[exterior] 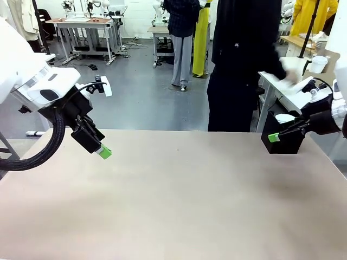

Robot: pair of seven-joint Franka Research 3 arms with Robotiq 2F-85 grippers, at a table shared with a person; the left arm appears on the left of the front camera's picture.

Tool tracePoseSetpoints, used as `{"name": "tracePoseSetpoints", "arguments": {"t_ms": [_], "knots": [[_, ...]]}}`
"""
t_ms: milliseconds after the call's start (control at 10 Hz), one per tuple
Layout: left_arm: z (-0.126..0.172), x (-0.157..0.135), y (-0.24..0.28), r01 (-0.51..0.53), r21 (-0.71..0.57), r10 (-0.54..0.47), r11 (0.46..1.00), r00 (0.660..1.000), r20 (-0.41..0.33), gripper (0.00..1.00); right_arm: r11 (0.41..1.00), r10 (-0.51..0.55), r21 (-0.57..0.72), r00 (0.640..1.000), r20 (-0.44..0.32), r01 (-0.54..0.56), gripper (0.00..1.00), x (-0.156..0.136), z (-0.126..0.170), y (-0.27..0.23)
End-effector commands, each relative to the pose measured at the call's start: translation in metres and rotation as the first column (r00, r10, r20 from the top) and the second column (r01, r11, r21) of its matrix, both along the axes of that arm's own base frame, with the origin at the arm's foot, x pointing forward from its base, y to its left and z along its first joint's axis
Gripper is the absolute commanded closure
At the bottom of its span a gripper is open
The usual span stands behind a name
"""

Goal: Pour a drink into a cup and package it in a carrier.
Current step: Insert the held 600 ml Paper Cup into the Cup Carrier.

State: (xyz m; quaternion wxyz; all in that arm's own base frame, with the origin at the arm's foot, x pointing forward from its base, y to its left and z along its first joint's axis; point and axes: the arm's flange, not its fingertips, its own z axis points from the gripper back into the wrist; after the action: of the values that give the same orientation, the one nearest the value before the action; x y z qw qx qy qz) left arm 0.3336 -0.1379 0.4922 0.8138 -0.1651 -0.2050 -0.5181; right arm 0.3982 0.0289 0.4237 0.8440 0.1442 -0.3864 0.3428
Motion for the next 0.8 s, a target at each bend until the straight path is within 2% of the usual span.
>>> {"name": "tracePoseSetpoints", "arguments": {"t_ms": [0, 700], "knots": [[-0.0015, 0.0, -0.0003, 0.006, -0.018, -0.006, 1.0, 1.0, 0.001, 0.0, 1.0, -0.005, 0.001, 1.0, 0.004, 0.005, 0.0, 0.0001, 0.001, -0.0009], [-0.0015, 0.0, -0.0003, 0.006, -0.018, -0.006, 1.0, 1.0, 0.001, 0.0, 1.0, -0.005, 0.001, 1.0, 0.004, 0.005, 0.0, 0.0001, 0.001, -0.0009]]}}
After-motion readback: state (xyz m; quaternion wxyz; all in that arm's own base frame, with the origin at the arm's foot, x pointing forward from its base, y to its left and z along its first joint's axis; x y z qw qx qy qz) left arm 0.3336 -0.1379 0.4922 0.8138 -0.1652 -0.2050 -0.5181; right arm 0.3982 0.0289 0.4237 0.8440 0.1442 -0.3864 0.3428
